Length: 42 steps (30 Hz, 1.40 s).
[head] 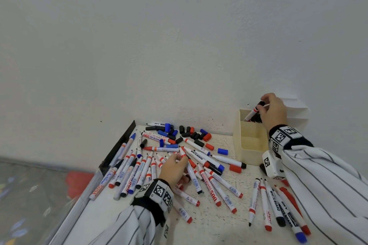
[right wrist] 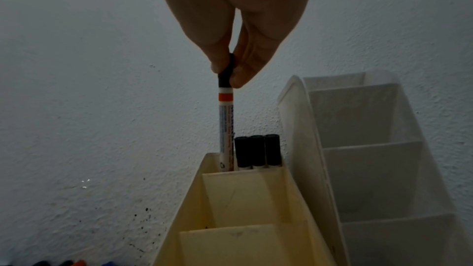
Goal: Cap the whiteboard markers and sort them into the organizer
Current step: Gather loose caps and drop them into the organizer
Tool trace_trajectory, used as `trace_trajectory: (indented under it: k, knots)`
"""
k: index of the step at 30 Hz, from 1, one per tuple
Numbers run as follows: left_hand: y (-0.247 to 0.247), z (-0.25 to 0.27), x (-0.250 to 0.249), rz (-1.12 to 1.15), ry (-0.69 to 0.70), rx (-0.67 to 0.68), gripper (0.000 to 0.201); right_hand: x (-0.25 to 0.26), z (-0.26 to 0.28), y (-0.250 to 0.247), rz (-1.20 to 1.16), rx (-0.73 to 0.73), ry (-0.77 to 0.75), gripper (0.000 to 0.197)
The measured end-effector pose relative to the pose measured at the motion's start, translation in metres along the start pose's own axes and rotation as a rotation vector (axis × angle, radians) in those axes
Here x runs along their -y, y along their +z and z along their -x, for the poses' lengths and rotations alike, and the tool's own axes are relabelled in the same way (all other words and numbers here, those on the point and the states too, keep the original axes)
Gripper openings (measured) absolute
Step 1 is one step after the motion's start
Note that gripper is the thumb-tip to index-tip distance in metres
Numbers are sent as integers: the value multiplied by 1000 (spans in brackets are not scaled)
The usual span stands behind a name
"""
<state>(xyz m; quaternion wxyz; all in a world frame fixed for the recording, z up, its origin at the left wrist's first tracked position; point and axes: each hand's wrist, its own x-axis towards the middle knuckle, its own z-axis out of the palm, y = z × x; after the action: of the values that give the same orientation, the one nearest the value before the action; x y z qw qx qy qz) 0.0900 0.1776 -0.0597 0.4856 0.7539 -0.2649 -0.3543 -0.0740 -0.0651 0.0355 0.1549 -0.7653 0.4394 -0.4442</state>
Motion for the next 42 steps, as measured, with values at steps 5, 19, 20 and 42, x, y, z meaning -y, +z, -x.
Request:
trace_trajectory:
  k: [5, 19, 20, 42]
  knots:
    - [-5, -3, 3, -2, -6, -31, 24, -12, 6, 19, 81, 154, 22, 20]
    - [-14, -8, 11, 3, -12, -100, 25, -17, 19, 34, 594, 534, 18, 43]
    - [-14, -9, 12, 8, -13, -101, 25, -15, 21, 34, 591, 547, 38, 46]
    - [-26, -10, 22, -187, 178, -229, 27, 50, 59, 99, 77, 760, -8, 25]
